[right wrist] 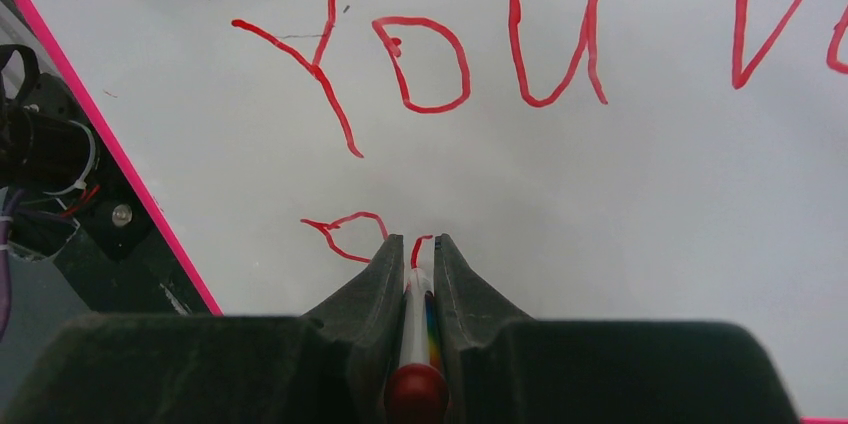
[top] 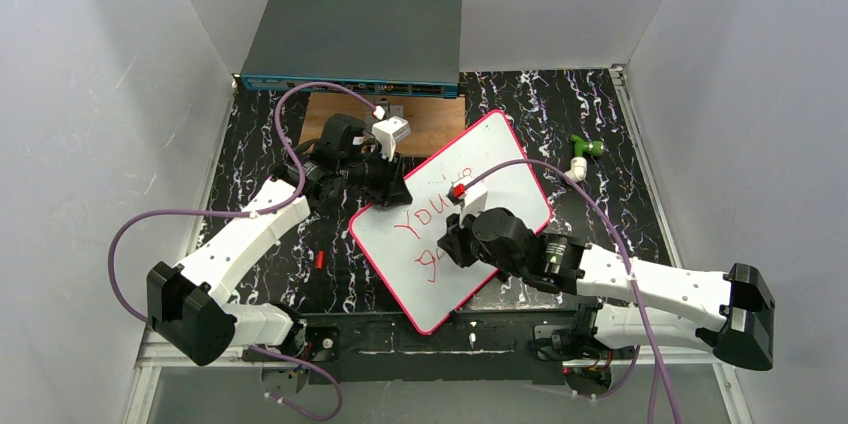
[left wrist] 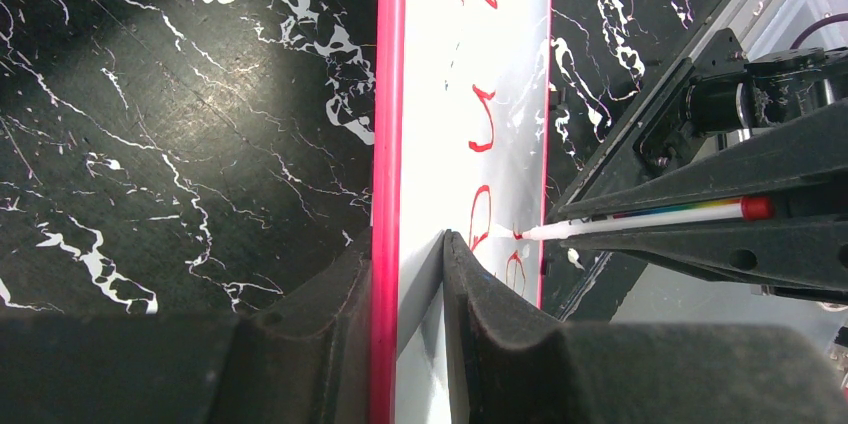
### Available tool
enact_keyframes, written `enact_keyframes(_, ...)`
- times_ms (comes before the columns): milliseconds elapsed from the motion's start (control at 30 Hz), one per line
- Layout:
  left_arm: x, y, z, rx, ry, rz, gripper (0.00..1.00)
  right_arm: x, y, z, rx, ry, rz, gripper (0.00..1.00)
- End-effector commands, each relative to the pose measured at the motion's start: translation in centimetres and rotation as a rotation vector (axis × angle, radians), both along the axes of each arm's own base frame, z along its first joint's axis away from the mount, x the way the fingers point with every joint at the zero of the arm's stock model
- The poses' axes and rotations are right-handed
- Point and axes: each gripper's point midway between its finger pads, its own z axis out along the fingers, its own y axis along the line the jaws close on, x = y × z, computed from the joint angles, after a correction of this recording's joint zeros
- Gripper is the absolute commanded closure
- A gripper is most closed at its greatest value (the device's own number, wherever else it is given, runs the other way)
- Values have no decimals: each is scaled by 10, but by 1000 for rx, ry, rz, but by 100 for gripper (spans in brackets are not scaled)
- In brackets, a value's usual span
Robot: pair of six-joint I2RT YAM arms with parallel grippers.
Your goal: Write a sentence on the whiteboard
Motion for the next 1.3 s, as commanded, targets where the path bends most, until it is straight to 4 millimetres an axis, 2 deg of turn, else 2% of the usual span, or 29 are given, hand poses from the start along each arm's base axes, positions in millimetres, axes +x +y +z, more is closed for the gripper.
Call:
enact_keyframes(0, 16, 28, -13, 169, -89, 45, 100, 1, -7, -8, 2, 17, -35, 99)
enact_keyframes(233, 14, 28, -14, 166, -83, 47, 100, 10, -18, -11, -50, -8, -98, 99)
enact_keyframes(533, 15, 28, -14, 166, -84, 48, 100, 26, -24, 5, -75, -75, -162, 99)
enact_keyframes(900, 16, 27, -15, 164, -83, 48, 100, 34, -10, 34, -14, -137, -146, 99)
enact_keyframes(1267, 16, 27, -14, 164, -87, 48, 100, 21, 13, 36, 44, -88, -49, 99)
